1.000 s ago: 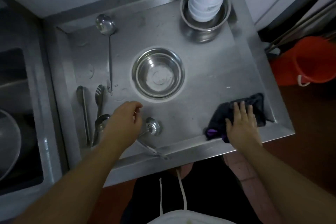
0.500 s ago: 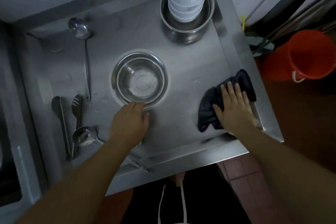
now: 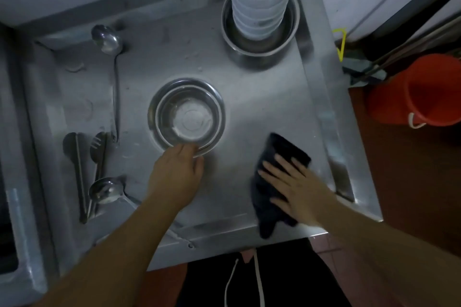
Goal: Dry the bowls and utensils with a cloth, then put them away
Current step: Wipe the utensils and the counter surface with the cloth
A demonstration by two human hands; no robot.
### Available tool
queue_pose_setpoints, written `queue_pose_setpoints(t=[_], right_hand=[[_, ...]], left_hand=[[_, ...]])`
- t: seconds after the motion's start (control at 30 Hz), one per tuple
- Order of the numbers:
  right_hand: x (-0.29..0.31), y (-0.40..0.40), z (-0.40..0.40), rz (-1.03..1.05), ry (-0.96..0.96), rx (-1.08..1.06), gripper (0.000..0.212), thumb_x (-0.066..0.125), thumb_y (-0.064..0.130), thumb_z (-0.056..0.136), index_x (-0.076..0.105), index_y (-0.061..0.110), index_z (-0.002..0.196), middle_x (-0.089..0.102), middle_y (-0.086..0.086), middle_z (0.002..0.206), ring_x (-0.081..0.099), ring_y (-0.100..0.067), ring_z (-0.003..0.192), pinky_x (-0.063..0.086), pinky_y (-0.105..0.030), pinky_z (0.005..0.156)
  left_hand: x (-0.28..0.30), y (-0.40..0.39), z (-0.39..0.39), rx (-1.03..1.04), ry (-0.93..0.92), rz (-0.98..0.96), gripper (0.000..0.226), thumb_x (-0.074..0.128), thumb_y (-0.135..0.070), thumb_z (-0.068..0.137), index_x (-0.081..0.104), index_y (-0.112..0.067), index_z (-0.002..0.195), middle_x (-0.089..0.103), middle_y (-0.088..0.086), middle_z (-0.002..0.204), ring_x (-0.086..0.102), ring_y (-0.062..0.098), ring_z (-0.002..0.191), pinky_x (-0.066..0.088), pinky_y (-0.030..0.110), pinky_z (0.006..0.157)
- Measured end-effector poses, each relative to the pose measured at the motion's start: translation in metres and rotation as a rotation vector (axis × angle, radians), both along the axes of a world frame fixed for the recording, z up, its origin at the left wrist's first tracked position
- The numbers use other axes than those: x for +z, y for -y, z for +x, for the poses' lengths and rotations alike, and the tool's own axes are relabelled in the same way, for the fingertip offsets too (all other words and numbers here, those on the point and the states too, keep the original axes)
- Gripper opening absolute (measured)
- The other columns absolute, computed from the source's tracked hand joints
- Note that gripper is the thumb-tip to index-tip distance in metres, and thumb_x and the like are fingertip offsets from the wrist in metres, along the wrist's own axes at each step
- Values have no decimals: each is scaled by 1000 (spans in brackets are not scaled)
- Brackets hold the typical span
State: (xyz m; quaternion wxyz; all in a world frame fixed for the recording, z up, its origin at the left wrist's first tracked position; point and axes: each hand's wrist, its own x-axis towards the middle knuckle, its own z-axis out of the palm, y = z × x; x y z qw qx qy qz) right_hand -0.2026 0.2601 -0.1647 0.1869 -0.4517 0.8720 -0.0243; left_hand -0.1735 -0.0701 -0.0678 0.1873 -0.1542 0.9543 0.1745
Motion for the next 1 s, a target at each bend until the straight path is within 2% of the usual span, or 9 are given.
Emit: queue_pose_setpoints(t=[0.1, 0.17, 0.3, 0.43, 0.53, 0.6, 0.77, 0.9, 1.0], right_hand=[[10, -66, -9, 84, -66, -119, 71, 36, 51, 105, 19, 21, 167, 34, -7, 171, 19, -30, 162, 21, -50, 129], [14, -75, -34, 146, -100, -151, 70, 28, 48, 108, 20, 11, 166, 33, -14, 170, 18, -31, 162, 19, -51, 130], [15, -15, -98, 112, -102, -350, 71, 33, 44, 105, 34, 4, 163, 36, -20, 168, 25, -37, 159, 18, -56, 129], [12, 79, -111, 23, 100, -699, 82, 40, 52, 98, 19, 17, 169, 12, -12, 177, 3, -42, 162, 3, -61, 128], [7, 113, -91, 29, 145, -612, 90, 25, 72, 99, 6, 21, 170, -2, -5, 178, -11, -38, 162, -9, -58, 126], [5, 118, -94, 39, 131, -556, 93, 21, 77, 98, 5, 20, 170, -3, -4, 178, -10, -37, 162, -7, -58, 127], [0, 165, -127, -28, 67, -533, 84, 26, 64, 104, 19, 9, 168, 16, -13, 176, 6, -37, 163, 8, -58, 131], [-6, 231, -162, -87, 40, -551, 79, 39, 53, 109, 17, 6, 167, 15, -16, 175, 7, -38, 163, 3, -55, 131], [-10, 277, -191, -130, 47, -601, 76, 34, 50, 111, 13, 5, 168, 10, -17, 176, 2, -36, 163, -1, -53, 131]], left_hand=[[1, -5, -10, 12, -9, -7, 24, 61, -24, 101, 68, -9, 118, 69, 15, 109, 64, 39, 102, 54, 49, 86], [2, -10, -14, 24, -18, -1, 25, 64, -23, 100, 69, -9, 120, 70, 15, 110, 65, 40, 103, 55, 49, 87], [7, -18, -21, 22, -28, 13, 26, 64, -23, 100, 69, -9, 122, 71, 14, 110, 66, 39, 102, 55, 49, 88], [12, -19, -22, 65, -51, -2, 28, 66, -21, 100, 69, -10, 125, 71, 13, 114, 66, 37, 104, 55, 48, 89], [13, -14, -18, 85, -54, -7, 29, 63, -23, 101, 68, -11, 127, 71, 9, 115, 66, 33, 105, 55, 48, 88], [11, -9, -16, 98, -52, 2, 29, 62, -26, 102, 67, -13, 127, 70, 7, 116, 66, 31, 105, 55, 47, 89], [-1, 12, -10, 146, -44, 49, 32, 60, -32, 102, 65, -19, 131, 69, 2, 122, 64, 25, 112, 53, 42, 94], [-5, 35, -14, 157, -60, 111, 34, 66, -27, 100, 67, -16, 132, 71, 4, 124, 66, 27, 113, 53, 43, 96], [-3, 60, -22, 145, -94, 153, 33, 65, -27, 101, 67, -18, 132, 70, 0, 121, 64, 23, 109, 51, 38, 94]])
